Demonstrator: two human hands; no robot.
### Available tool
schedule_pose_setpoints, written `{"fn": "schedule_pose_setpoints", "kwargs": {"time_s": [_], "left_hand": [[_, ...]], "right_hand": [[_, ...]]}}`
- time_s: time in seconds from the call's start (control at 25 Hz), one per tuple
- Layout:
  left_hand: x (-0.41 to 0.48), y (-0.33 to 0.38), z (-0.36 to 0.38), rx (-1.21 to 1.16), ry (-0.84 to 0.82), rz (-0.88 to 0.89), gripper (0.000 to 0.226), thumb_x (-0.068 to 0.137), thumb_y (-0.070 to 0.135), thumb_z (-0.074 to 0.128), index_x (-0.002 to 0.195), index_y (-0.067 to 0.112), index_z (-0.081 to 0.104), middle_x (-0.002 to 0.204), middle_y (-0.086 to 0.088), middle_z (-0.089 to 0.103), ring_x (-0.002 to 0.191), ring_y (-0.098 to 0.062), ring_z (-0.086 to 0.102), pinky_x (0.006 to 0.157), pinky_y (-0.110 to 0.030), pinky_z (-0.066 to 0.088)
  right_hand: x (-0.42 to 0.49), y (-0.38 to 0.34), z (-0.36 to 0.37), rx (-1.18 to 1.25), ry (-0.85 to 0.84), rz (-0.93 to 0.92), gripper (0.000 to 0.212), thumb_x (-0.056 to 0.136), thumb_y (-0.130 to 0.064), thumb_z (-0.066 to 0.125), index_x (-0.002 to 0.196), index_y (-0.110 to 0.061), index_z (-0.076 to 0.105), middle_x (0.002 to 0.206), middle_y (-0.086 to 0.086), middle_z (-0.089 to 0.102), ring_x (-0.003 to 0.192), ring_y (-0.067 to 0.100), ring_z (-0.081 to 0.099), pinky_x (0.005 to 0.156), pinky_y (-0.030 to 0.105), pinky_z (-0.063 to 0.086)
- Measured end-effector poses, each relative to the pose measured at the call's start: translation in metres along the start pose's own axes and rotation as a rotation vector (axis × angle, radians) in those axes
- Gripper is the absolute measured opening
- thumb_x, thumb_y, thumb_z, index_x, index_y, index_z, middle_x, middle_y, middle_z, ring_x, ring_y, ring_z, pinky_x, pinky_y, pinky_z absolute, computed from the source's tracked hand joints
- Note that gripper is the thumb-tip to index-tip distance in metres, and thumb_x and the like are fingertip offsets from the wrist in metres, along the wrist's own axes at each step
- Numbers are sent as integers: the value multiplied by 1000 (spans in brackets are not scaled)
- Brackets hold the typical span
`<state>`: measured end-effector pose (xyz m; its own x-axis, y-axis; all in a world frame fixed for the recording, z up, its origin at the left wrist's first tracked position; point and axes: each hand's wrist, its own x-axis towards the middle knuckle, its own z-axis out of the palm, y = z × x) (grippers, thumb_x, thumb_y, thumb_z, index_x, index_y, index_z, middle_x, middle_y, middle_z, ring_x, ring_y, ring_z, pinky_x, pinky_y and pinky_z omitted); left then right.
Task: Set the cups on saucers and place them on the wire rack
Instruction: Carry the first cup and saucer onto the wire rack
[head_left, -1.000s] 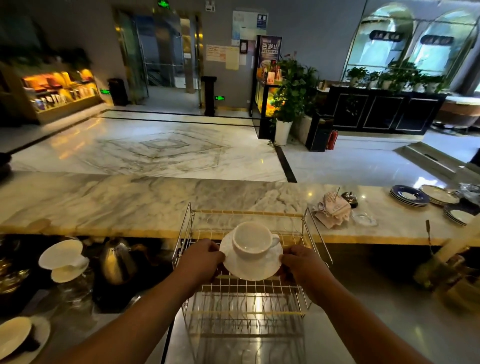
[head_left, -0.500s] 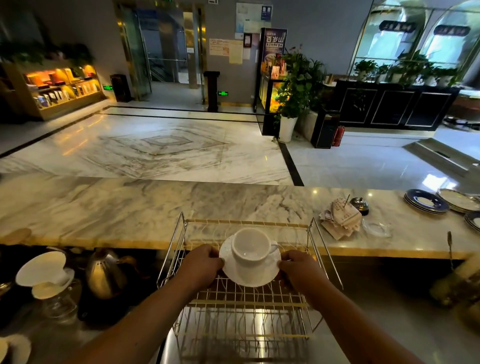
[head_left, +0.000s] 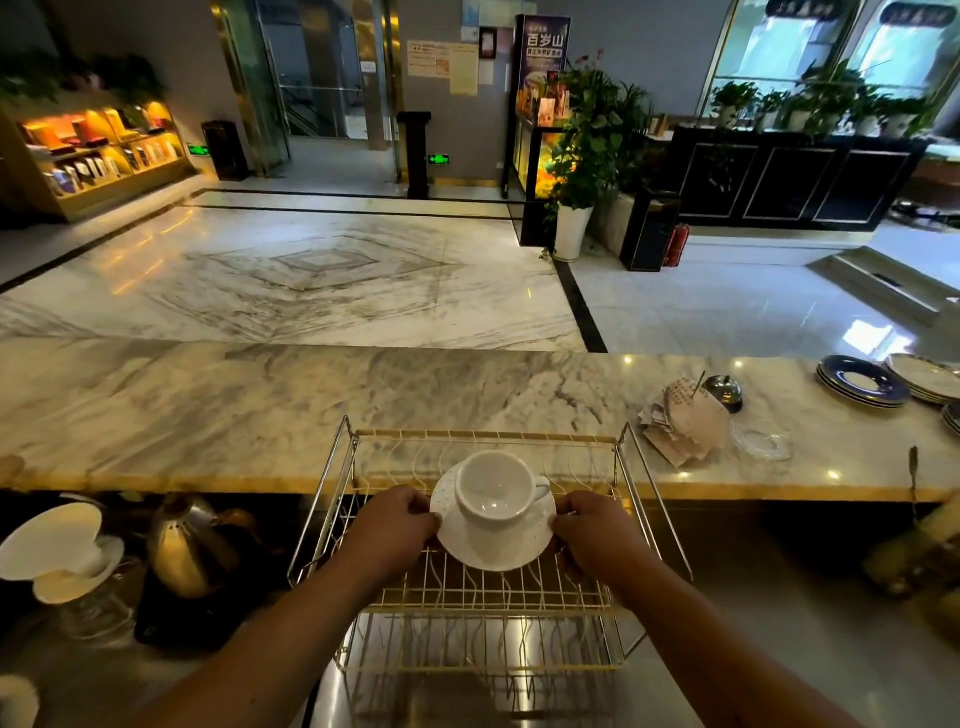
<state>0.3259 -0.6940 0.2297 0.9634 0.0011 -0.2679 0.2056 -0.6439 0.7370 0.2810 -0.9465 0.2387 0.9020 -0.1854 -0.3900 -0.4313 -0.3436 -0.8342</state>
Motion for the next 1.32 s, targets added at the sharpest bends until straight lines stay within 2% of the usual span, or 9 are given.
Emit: {"fn": "schedule_pose_setpoints", "kwargs": {"time_s": [0.12,0.28,0.4,0.52,0.64,0.72,0.8,0.88,1.32], "left_hand": [[-3,1,0,-4,10,8,3,95,28,70,96,30,67,89,10,69,73,-12,67,61,-31,53],[-15,3,-4,12,42,27,22,95,34,69,114,24,72,101,4,76,81,-16,70,80,-41,62],[-36,-1,-9,59,132,108,21,94,42,68,111,30,66,98,13,72,82,-7,69,76,-38,61],[-67,-15,-4,291,188,345,28,96,52,59,120,38,63,117,15,70,96,2,61,79,-25,51],[-85,-25,9,481,86,510,47,102,55,45,145,36,52,156,10,50,142,-10,43,116,-33,36],[-88,-26,17,587,-2,583,55,106,55,33,157,34,37,169,8,30,156,-12,20,125,-32,13],[-90,-25,22,645,-64,624,59,108,53,26,163,31,24,173,6,18,159,-10,8,124,-29,0],[-90,-24,25,679,-82,626,62,108,53,25,164,29,18,174,4,13,159,-11,5,122,-28,-4],[-83,-25,20,766,-23,634,64,105,57,24,163,28,25,172,1,25,158,-15,17,125,-34,2]], "right_hand": [[0,-1,2,-42,15,-8,10,101,-11,58,103,-13,67,84,16,73,59,20,64,56,32,58],[-9,-4,3,-73,25,-43,13,102,-17,58,111,-15,67,85,10,75,53,11,63,49,25,54],[-27,3,2,-221,137,-180,20,100,-23,62,119,-24,63,89,-4,72,58,6,68,50,19,53],[-50,18,2,-617,245,-475,33,100,-29,57,132,-30,58,120,-7,66,97,3,64,84,24,56],[-64,30,5,-866,135,-655,47,103,-37,43,150,-31,43,155,-4,46,139,13,43,112,31,37],[-68,33,7,-957,30,-677,54,106,-38,35,158,-29,26,168,-4,25,153,14,17,120,34,20],[-72,35,9,-1022,-43,-681,57,108,-36,33,161,-27,14,171,-3,8,150,9,-4,120,32,8],[-75,35,10,-1052,-74,-682,60,108,-33,34,162,-24,8,171,-2,1,145,7,-11,117,30,4],[-67,30,23,-1059,-128,-691,67,107,-31,38,162,-21,0,170,-1,-9,156,17,-7,126,39,10]]}}
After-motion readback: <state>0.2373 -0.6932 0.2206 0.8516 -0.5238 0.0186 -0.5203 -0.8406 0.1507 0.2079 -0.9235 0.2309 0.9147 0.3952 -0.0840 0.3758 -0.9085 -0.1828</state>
